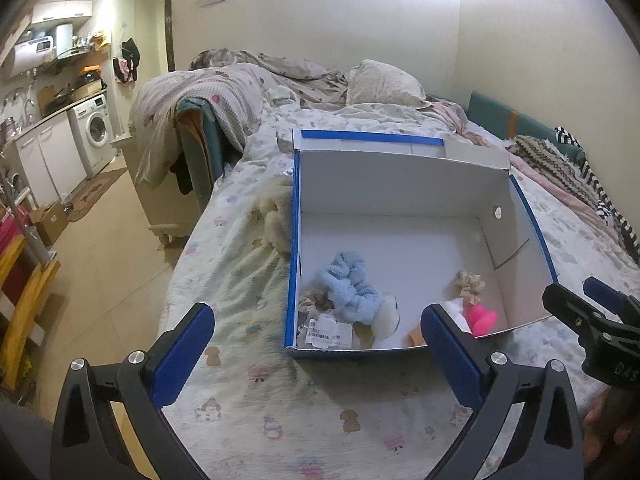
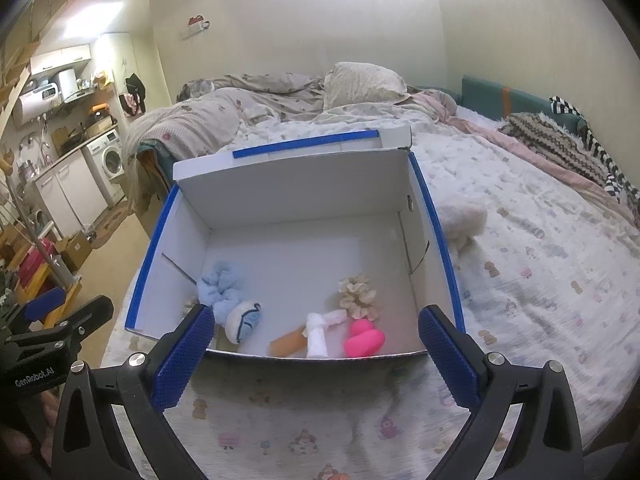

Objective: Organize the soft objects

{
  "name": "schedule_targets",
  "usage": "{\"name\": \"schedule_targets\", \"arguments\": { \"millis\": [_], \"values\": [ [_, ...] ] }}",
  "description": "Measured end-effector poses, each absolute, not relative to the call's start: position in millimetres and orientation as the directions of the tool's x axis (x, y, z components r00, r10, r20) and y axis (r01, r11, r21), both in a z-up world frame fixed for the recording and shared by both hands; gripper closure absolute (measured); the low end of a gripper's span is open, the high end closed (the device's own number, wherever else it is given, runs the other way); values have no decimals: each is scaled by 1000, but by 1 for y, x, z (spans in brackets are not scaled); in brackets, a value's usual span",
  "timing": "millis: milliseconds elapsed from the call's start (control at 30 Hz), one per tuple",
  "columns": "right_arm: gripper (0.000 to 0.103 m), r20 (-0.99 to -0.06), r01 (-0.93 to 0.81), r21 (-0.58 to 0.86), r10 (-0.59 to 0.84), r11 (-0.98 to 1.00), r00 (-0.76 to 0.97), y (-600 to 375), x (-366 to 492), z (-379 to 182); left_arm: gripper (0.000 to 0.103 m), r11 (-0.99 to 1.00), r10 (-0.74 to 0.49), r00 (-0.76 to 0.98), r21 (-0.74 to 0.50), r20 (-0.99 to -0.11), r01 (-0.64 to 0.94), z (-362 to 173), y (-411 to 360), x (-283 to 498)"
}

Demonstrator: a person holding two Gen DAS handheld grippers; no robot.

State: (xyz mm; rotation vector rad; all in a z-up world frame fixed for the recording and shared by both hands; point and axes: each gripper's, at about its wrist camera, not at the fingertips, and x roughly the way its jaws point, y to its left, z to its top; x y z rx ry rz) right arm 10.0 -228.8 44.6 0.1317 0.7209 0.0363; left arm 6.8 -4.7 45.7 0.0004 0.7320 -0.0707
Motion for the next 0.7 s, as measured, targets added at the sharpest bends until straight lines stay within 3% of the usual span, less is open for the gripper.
{"name": "schedule_targets", "arguments": {
  "millis": [700],
  "values": [
    [0,-660,13,135,80,991,747,-228,10,44,0,996,-79,739,-27,-670,82,44,-6,6]
  ]
}}
